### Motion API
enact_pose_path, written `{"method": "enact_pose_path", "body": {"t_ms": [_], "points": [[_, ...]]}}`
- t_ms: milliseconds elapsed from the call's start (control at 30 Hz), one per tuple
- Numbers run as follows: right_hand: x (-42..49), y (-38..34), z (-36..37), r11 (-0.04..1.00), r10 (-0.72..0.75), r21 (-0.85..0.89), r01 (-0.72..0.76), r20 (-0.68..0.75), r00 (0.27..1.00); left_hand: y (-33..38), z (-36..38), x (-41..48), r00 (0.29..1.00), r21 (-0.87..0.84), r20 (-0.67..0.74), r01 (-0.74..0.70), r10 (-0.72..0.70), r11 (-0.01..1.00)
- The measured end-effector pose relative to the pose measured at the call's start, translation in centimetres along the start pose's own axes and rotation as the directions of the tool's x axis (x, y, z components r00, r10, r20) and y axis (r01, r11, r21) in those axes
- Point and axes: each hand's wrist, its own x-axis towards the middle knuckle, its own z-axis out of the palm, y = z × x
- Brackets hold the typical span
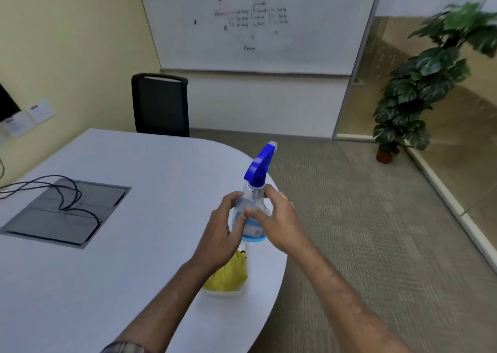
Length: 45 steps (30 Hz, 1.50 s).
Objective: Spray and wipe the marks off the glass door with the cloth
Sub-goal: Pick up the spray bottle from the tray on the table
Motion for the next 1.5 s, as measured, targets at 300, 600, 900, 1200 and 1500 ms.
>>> {"method": "enact_pose_path", "body": {"t_ms": [300,600,900,1200,1500], "points": [[-7.2,-3.9,-9.1,1.000,0.017,-0.024,-0.020,-0.118,0.993,8.4,3.1,-3.6,0.988,-0.215,0.073,-0.119,0.138,0.969],[-15.0,-7.2,-15.1,0.997,0.074,-0.006,-0.080,-0.321,0.944,14.7,5.4,-4.6,0.879,-0.350,0.300,-0.260,0.370,0.900],[-27.3,-7.0,-22.7,0.995,0.094,0.074,-0.062,-0.612,0.785,23.6,14.4,-10.4,0.682,-0.603,0.493,-0.180,0.541,0.777],[-43.9,-5.2,-33.5,0.988,0.153,0.148,-0.051,-0.842,0.517,36.0,27.7,-22.5,0.461,-0.754,0.561,-0.059,0.688,0.654],[-62.1,-3.3,-44.9,0.993,0.069,0.032,-0.117,-0.941,0.330,48.4,40.2,-38.5,0.338,-0.834,0.535,0.068,0.774,0.547]]}}
